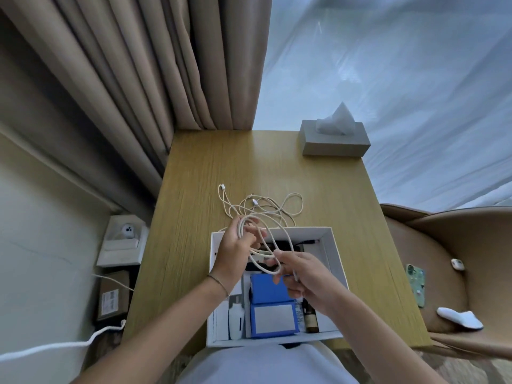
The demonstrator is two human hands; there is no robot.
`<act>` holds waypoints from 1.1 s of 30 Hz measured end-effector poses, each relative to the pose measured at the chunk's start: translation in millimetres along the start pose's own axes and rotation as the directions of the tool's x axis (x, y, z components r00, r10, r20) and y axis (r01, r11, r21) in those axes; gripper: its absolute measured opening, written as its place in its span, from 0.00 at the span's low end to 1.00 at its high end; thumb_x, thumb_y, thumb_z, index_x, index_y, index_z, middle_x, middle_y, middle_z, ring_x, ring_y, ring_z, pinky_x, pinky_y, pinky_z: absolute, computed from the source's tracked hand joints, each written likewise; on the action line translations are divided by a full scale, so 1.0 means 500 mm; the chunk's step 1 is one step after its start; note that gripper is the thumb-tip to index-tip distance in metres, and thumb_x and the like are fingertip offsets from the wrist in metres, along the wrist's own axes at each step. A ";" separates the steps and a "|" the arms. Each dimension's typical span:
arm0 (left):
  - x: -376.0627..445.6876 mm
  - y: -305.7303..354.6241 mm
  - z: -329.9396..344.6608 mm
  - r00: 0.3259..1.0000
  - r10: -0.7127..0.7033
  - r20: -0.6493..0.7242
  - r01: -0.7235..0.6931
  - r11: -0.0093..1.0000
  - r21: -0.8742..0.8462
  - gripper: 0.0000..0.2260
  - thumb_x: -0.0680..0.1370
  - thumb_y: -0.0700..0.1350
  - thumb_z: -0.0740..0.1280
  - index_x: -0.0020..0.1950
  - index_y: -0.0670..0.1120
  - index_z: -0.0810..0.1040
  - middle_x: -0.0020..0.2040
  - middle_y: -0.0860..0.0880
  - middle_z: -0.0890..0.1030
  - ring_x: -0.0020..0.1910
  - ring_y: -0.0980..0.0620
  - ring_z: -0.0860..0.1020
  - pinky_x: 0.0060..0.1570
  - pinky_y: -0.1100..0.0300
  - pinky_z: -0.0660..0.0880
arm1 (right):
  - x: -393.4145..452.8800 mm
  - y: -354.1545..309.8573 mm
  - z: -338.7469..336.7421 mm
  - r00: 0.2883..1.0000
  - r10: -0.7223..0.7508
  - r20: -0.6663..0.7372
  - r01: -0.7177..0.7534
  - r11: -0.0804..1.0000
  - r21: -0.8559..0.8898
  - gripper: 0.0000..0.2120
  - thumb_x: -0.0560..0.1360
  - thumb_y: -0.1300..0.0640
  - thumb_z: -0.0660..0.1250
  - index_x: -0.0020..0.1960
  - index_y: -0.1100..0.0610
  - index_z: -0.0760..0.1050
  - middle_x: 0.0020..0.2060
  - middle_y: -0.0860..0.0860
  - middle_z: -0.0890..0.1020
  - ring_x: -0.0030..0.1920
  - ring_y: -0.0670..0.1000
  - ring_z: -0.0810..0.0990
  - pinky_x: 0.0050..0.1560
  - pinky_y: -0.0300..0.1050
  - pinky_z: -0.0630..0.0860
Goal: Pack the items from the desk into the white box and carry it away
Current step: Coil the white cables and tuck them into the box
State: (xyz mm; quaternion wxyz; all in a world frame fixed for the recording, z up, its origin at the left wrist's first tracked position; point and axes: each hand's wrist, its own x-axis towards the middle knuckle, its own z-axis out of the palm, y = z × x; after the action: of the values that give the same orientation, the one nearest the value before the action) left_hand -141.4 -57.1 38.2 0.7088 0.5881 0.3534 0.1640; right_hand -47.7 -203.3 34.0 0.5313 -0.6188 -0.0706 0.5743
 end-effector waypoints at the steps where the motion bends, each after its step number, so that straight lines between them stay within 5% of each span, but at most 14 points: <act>1: -0.003 -0.008 -0.007 1.000 0.009 0.029 -0.010 0.999 0.031 0.11 0.78 0.30 0.59 0.55 0.39 0.76 0.50 0.36 0.82 0.53 0.41 0.82 0.56 0.47 0.80 | -0.001 0.004 -0.007 1.000 -0.025 -0.012 0.025 0.999 -0.035 0.13 0.81 0.51 0.66 0.49 0.60 0.82 0.33 0.56 0.81 0.24 0.47 0.63 0.24 0.39 0.64; 5: -0.019 -0.045 -0.034 0.985 0.030 0.169 -0.055 0.987 0.149 0.10 0.76 0.34 0.67 0.56 0.42 0.77 0.48 0.42 0.84 0.50 0.49 0.83 0.51 0.53 0.80 | -0.006 0.020 -0.031 0.999 -0.052 -0.002 0.051 0.982 -0.184 0.09 0.80 0.57 0.67 0.46 0.61 0.81 0.31 0.55 0.81 0.24 0.46 0.67 0.25 0.39 0.66; 8: -0.030 -0.056 -0.059 0.955 0.012 0.295 -0.081 0.971 0.223 0.18 0.73 0.51 0.74 0.60 0.50 0.77 0.53 0.47 0.83 0.53 0.52 0.82 0.54 0.57 0.79 | 0.000 0.038 -0.042 0.999 -0.029 0.018 0.033 0.941 -0.337 0.08 0.80 0.58 0.67 0.44 0.59 0.81 0.33 0.56 0.83 0.24 0.46 0.69 0.26 0.40 0.65; 13: -0.036 -0.055 -0.092 0.943 0.025 0.331 -0.166 0.899 0.406 0.22 0.72 0.65 0.68 0.61 0.56 0.77 0.59 0.56 0.80 0.59 0.61 0.78 0.60 0.60 0.77 | 0.020 0.079 -0.062 0.997 0.006 0.073 0.043 0.756 -0.653 0.08 0.79 0.54 0.68 0.42 0.54 0.80 0.33 0.51 0.85 0.31 0.50 0.71 0.35 0.47 0.67; 20: -0.037 -0.072 -0.109 0.945 0.125 0.303 -0.309 0.647 0.697 0.08 0.81 0.46 0.64 0.57 0.53 0.80 0.53 0.58 0.81 0.55 0.62 0.78 0.58 0.58 0.77 | 0.047 0.116 -0.083 0.997 0.052 0.063 0.032 0.458 -0.889 0.13 0.80 0.52 0.66 0.38 0.52 0.76 0.30 0.46 0.79 0.32 0.47 0.76 0.36 0.44 0.72; 25: -0.040 -0.087 -0.102 0.924 0.113 0.365 -0.359 0.585 0.727 0.08 0.81 0.46 0.64 0.58 0.54 0.79 0.54 0.58 0.81 0.57 0.60 0.78 0.58 0.56 0.77 | 0.047 0.118 -0.090 0.995 -0.048 0.089 0.090 0.000 -0.996 0.19 0.81 0.46 0.61 0.35 0.52 0.67 0.30 0.51 0.75 0.31 0.53 0.71 0.34 0.46 0.62; 29: -0.036 -0.088 -0.098 0.910 0.125 0.394 -0.400 0.509 0.762 0.09 0.81 0.47 0.63 0.59 0.54 0.79 0.55 0.57 0.81 0.56 0.57 0.77 0.56 0.55 0.77 | 0.038 0.110 -0.097 0.988 -0.119 0.101 0.098 -0.026 -0.995 0.15 0.80 0.43 0.63 0.49 0.53 0.82 0.44 0.50 0.83 0.48 0.54 0.79 0.50 0.47 0.69; 33: -0.028 -0.083 -0.088 0.890 0.195 0.412 -0.453 0.470 0.757 0.08 0.80 0.45 0.64 0.58 0.53 0.80 0.54 0.57 0.81 0.55 0.57 0.76 0.56 0.58 0.75 | 0.022 0.091 -0.105 0.987 -0.146 0.070 0.063 -0.050 -0.997 0.18 0.80 0.42 0.63 0.64 0.49 0.80 0.58 0.48 0.81 0.63 0.52 0.76 0.72 0.57 0.65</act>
State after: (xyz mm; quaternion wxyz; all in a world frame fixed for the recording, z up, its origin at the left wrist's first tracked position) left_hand -189.5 -45.4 0.5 0.3355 0.9264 0.1692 0.0265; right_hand -26.4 -245.2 -18.3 -0.0343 -0.8200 -0.4942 0.2865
